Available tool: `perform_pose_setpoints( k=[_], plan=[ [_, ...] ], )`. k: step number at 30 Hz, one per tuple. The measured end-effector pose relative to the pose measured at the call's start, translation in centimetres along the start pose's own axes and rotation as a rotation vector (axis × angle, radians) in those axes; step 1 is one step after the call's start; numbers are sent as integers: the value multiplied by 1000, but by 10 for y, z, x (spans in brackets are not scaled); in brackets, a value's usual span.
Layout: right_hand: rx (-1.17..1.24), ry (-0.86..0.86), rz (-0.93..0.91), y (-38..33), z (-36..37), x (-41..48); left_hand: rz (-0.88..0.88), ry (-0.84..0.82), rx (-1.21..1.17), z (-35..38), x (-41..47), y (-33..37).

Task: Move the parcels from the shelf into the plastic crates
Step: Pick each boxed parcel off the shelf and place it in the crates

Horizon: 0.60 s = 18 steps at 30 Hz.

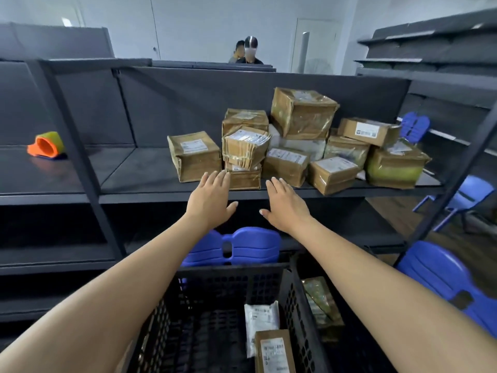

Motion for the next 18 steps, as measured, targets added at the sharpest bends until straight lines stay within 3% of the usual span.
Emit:
perform_pose_setpoints(
  k=[18],
  plan=[
    [44,87,-38,8,-29,82,-58,60,-76,6,74,-30]
  ],
)
Point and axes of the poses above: each hand's wrist, its own x-axis towards the middle knuckle, its own z-axis out of the palm, y = z × x, the point moved 4 cm from there along x, towards the middle knuckle, and after that the axes turned 14 degrees about z, right-handed, at the moved point
